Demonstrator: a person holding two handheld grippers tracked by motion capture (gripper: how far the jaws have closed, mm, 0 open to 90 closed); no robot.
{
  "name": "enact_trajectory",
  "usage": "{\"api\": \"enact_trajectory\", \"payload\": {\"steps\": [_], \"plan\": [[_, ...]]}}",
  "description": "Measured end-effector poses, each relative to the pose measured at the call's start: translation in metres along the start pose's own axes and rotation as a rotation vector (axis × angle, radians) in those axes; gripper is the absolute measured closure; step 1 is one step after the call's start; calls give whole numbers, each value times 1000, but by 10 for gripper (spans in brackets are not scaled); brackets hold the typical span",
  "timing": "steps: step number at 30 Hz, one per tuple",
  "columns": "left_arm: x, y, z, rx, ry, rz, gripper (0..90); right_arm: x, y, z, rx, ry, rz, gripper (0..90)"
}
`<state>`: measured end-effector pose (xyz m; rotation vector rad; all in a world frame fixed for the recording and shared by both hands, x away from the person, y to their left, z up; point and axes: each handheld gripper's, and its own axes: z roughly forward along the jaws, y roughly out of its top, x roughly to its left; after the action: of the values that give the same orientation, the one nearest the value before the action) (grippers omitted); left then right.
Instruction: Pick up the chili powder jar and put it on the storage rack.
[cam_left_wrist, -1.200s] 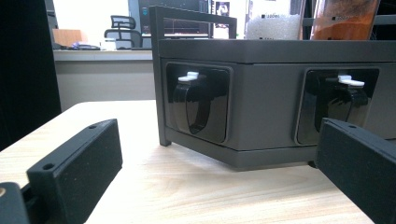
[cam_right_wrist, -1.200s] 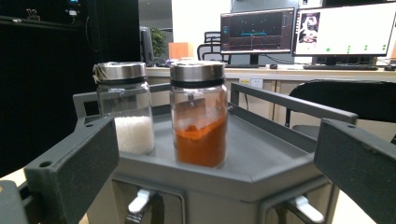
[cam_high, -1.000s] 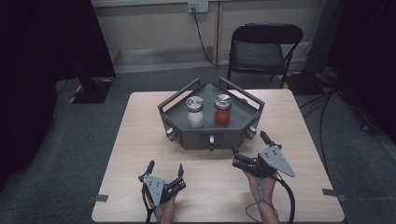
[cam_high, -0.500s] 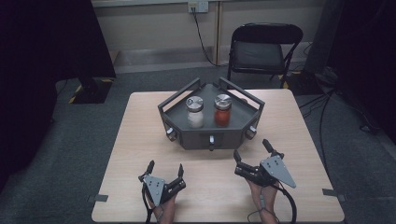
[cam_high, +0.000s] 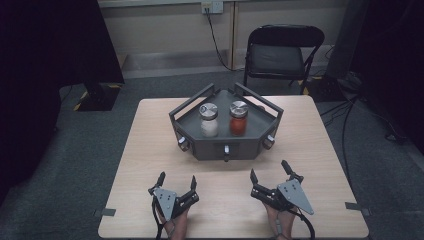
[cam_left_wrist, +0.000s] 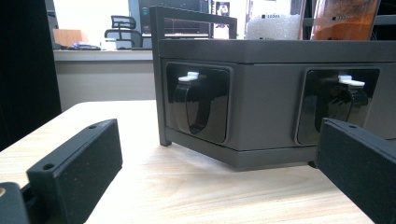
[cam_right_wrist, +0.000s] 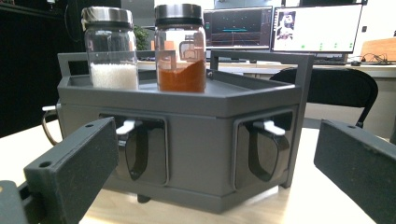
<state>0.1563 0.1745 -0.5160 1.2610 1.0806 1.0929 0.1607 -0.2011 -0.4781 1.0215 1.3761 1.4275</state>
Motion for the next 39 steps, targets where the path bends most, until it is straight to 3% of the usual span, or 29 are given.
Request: {"api": "enact_trajectory", "payload": {"steps": [6, 15, 26, 32, 39], "plan": [[0, 0, 0, 0, 3, 0, 5, 0, -9, -5, 5, -1, 10, 0], [0, 0, 0, 0, 5, 0, 5, 0, -14, -6, 23, -9, -32, 0], [0, 0, 0, 0, 4, 0, 5, 3, -25, -11, 40, -23, -17, 0], [0, 0, 0, 0, 4, 0, 4, 7, -31, -10, 45, -39, -35, 0], [0, 0, 0, 0, 4, 1, 5, 6, -34, -11, 33, -51, 1, 0]]}}
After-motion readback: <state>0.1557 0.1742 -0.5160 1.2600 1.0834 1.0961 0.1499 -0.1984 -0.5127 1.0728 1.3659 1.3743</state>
